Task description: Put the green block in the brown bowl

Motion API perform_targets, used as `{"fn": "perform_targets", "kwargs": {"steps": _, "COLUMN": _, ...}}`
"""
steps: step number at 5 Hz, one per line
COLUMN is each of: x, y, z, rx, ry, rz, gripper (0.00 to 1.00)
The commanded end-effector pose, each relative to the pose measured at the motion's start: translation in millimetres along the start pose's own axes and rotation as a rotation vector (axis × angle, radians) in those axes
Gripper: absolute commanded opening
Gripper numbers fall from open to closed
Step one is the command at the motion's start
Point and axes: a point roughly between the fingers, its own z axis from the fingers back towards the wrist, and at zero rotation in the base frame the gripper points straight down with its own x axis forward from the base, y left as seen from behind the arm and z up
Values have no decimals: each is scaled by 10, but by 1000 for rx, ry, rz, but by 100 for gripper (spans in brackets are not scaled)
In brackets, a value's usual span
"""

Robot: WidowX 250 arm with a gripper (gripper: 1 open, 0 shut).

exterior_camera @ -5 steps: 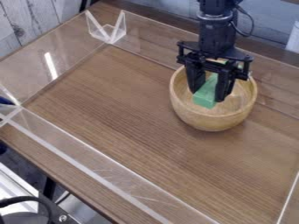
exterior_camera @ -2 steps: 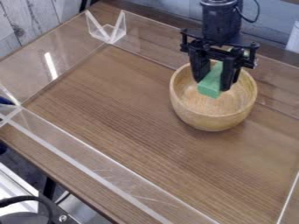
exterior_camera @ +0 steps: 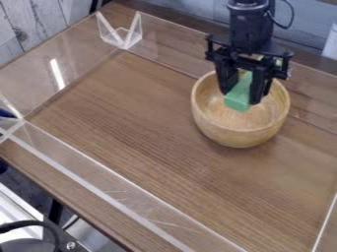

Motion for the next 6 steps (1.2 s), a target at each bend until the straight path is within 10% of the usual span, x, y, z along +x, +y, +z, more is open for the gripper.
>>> {"fn": "perform_targets", "kwargs": {"steps": 1, "x": 75, "y": -9, "z": 57, "rx": 3, "ry": -36, "rz": -11, "gripper": 0}}
{"fn": "perform_targets", "kwargs": {"steps": 3, "x": 108, "y": 22, "z": -94, "rx": 8, "ry": -11, "rz": -12, "gripper": 0}}
{"fn": "perform_targets", "kwargs": {"steps": 4, "x": 102, "y": 24, "z": -50, "rx": 8, "ry": -14, "rz": -9, "gripper": 100}}
{"fn": "perform_targets", "kwargs": {"steps": 6, "x": 19, "y": 85, "z": 383, "rx": 15, "ry": -104, "rz": 4, "gripper": 100}}
